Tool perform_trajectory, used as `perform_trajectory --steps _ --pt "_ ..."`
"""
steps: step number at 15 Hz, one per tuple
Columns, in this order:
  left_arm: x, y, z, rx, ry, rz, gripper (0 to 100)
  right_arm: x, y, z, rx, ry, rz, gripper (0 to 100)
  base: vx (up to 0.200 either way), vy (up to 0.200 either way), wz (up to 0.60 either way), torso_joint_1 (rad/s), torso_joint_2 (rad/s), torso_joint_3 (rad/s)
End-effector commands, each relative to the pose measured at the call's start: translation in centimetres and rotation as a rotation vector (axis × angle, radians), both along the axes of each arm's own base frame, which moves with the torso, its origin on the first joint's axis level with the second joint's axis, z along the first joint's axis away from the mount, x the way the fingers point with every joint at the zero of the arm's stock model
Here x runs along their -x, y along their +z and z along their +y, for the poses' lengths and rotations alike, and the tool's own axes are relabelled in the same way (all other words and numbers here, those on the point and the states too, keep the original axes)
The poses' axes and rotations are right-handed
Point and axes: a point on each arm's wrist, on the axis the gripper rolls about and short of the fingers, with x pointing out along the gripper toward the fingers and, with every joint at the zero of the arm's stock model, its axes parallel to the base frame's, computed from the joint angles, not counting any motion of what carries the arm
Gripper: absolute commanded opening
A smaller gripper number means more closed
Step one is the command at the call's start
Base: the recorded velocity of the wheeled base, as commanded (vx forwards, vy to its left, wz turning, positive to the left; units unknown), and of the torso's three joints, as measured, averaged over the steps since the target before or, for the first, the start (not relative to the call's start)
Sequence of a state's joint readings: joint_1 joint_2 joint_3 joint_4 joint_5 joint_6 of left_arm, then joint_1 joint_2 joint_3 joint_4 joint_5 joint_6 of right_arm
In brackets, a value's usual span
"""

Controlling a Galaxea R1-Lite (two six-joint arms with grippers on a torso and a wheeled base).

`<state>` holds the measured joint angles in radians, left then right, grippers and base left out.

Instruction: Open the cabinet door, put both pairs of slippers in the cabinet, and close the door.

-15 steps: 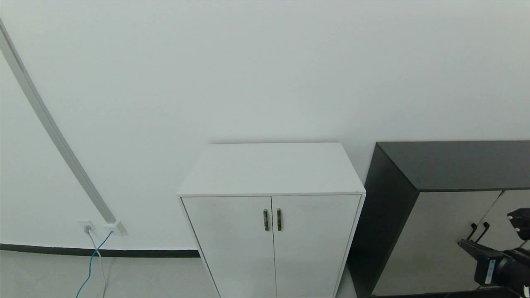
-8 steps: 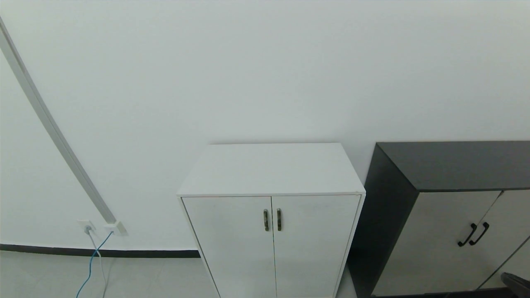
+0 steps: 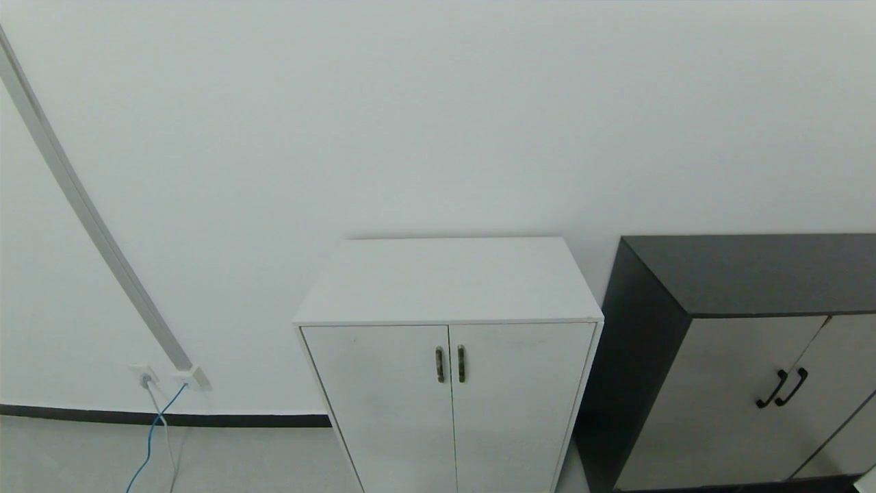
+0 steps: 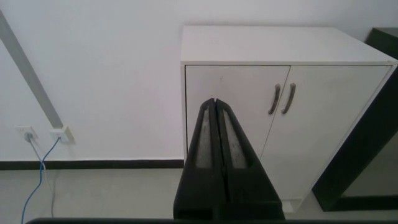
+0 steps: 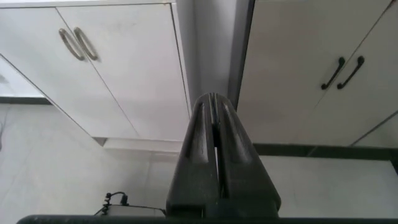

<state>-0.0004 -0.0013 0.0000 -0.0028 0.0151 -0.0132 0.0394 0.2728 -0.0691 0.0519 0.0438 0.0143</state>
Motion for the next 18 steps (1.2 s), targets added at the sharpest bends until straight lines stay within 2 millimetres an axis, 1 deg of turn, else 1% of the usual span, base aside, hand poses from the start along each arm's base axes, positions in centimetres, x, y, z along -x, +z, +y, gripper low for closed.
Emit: perform_trajectory --steps 1,4,6,8,11,12,15,18 --pt "0.0 0.0 0.0 0.001 0.001 0.001 0 1.2 -0.5 -0.1 -0.003 -0.002 -0.102 0 0.0 0.0 0.0 0.0 0.0 0.0" --pt "0.0 0.0 0.0 -0.001 0.001 0.001 0 1.8 -0.8 -0.1 0.001 -0.007 -0.172 0 0.0 0.0 0.0 0.0 0.0 0.0" --pt "0.0 0.0 0.0 0.001 0.001 0.001 0 1.8 -0.8 -0.1 0.027 -0.004 -0.178 0 0.0 0.0 0.0 0.0 0.0 0.0" --pt "0.0 0.0 0.0 -0.001 -0.001 0.001 0 1.8 -0.9 -0.1 0.009 0.001 -0.175 0 0.0 0.0 0.0 0.0 0.0 0.0" --pt "0.0 0.0 0.0 -0.001 -0.001 0.001 0 1.9 -0.9 -0.1 -0.022 -0.025 -0.187 0 0.0 0.0 0.0 0.0 0.0 0.0" --pt "0.0 0.0 0.0 -0.001 -0.001 0.001 0 2.3 -1.0 0.0 -0.013 -0.057 -0.235 0 0.0 0.0 0.0 0.0 0.0 0.0" --pt "0.0 0.0 0.0 -0.001 -0.001 0.001 0 2.2 -1.0 -0.2 0.025 -0.145 -0.268 0 0.0 0.0 0.0 0.0 0.0 0.0" --pt "0.0 0.0 0.0 -0.001 -0.002 0.001 0 2.2 -1.0 -0.2 0.016 -0.118 -0.27 0 0.0 0.0 0.0 0.0 0.0 0.0"
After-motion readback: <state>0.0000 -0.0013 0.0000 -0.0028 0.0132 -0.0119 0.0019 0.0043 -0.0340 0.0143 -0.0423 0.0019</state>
